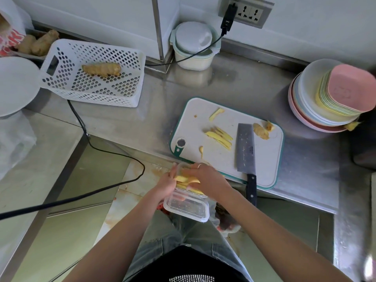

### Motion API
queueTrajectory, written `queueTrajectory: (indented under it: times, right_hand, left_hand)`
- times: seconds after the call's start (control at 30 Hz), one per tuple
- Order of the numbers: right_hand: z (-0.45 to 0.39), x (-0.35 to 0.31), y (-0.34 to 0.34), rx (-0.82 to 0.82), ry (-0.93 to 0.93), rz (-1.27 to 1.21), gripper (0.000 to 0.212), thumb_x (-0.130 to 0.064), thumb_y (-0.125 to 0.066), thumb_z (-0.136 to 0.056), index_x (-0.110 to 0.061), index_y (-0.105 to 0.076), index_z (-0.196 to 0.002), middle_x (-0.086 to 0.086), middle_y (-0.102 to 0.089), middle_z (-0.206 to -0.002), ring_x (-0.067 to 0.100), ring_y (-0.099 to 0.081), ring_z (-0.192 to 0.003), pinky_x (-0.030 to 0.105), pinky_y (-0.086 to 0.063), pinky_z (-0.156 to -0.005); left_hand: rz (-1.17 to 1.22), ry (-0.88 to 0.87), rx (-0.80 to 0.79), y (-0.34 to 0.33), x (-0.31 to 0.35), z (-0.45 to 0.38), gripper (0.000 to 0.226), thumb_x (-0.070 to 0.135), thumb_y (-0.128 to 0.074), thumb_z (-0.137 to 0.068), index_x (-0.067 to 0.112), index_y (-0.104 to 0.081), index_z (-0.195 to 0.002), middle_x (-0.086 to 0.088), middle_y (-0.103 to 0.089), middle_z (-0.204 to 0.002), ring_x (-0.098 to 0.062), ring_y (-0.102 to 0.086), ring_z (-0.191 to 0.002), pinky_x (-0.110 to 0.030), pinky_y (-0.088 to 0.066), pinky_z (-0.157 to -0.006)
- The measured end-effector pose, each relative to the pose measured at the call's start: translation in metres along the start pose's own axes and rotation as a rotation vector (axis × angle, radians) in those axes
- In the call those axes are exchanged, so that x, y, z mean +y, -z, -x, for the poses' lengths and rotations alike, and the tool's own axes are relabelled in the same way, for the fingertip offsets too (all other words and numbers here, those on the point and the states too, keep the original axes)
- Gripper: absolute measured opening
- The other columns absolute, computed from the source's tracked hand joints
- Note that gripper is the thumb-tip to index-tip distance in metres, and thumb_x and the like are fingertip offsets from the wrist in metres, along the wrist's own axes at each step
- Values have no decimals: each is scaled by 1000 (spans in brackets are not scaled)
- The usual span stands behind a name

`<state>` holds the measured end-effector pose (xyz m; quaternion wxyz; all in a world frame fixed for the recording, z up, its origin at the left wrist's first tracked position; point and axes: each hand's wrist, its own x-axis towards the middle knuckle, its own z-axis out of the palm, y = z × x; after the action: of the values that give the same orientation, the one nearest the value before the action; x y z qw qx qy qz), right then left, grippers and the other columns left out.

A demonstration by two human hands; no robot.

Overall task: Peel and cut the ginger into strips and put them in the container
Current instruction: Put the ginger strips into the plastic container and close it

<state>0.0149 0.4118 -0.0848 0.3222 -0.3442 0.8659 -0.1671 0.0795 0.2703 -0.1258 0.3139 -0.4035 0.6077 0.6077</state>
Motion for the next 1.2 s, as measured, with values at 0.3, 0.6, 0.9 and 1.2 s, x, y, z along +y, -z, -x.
queueTrajectory:
  times: [0.3, 0.6, 0.9, 1.2]
  right_hand:
    - [-37, 54, 41, 486, -413, -64, 57, -23, -46, -100, -19, -21, -152, 5, -22, -157, 27, -16, -144, 44, -20, -116]
    - [-33, 48, 15, 432, -228, -151, 39, -7, -54, -93, -13, -55, -132, 7, -52, -128, 26, -39, -118, 33, -34, -102]
    - [-18, 34, -5, 391, -131, -290, 32, -7, -60, -90, -15, -64, -120, 0, -55, -121, 19, -42, -114, 25, -37, -100]
    - [15, 12, -51, 254, 119, -99, 34, -18, -60, -88, -20, -64, -122, 0, -61, -126, 23, -51, -120, 43, -40, -106]
  left_hand:
    - [-27, -2, -11, -1, 0, 1, 77, 61, -11, -93, 3, -59, -110, -19, -69, -98, -20, -72, -74, -28, -59, -59]
    - [-317, -209, 66, -1, -6, -8, 68, 72, -28, -86, 9, -48, -71, -4, -42, -60, -9, -43, -44, -22, -38, -48]
    - [-295, -172, 109, -5, 1, -6, 73, 65, -24, -91, 2, -58, -106, 3, -43, -63, -10, -42, -54, -22, -34, -52]
    - [-43, -151, 22, -5, 0, -9, 66, 63, -26, -93, 14, -63, -117, -4, -69, -105, -17, -65, -98, -36, -51, -93]
